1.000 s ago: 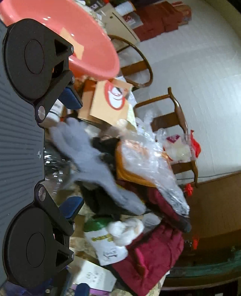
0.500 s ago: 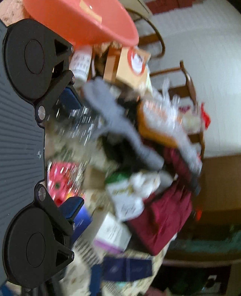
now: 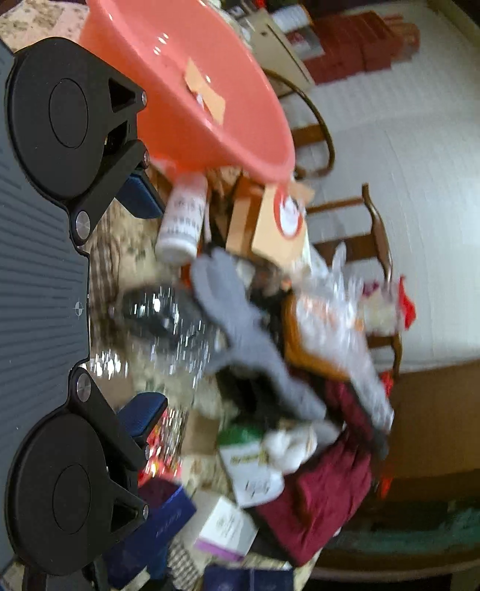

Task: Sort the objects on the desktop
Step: 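Lift the blue box with the right gripper while the left gripper reaches toward the grey glove, then close the left gripper on the grey knit glove in the pile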

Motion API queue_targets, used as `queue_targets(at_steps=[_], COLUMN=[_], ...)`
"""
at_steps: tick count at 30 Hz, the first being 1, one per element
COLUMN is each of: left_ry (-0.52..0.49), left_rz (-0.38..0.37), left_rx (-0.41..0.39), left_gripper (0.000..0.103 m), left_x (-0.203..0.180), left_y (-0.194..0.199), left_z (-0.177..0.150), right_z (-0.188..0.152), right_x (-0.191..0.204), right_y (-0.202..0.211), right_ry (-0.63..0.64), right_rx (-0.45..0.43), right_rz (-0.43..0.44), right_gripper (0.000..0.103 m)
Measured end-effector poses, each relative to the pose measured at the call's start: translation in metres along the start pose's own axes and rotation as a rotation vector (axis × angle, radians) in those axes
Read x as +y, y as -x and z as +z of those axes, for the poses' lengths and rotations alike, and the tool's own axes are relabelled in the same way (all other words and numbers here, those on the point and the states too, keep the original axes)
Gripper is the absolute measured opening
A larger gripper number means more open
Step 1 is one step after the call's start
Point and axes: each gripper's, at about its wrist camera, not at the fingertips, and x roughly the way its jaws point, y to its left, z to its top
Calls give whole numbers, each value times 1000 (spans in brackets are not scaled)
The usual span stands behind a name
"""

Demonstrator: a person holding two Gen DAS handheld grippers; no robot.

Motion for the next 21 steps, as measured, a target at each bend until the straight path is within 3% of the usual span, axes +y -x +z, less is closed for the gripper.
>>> queue_targets(at_steps=[1, 3, 11, 16, 21], left_ry=[11, 19, -13, -69, -83], left_rz=[10, 28, 32, 31, 41], left_rx=[-3, 0, -11, -62, -36], left_gripper=[103, 103, 103, 103, 103], left_x=[4, 8, 1, -9, -16], left_y=[-1, -6, -24, -38, -75], left_z=[0, 2, 9, 33, 54], right_z=[0, 1, 10, 20, 24], right_x=[0, -3, -10, -11, -13], right_y=[1, 2, 9, 10, 9], right_ry=[-10, -25, -58, -63, -69], right_rx=[-7, -12, -36, -56, -67], right_rz=[9, -12, -11, 0, 9], right_gripper=[54, 40, 40, 40, 40])
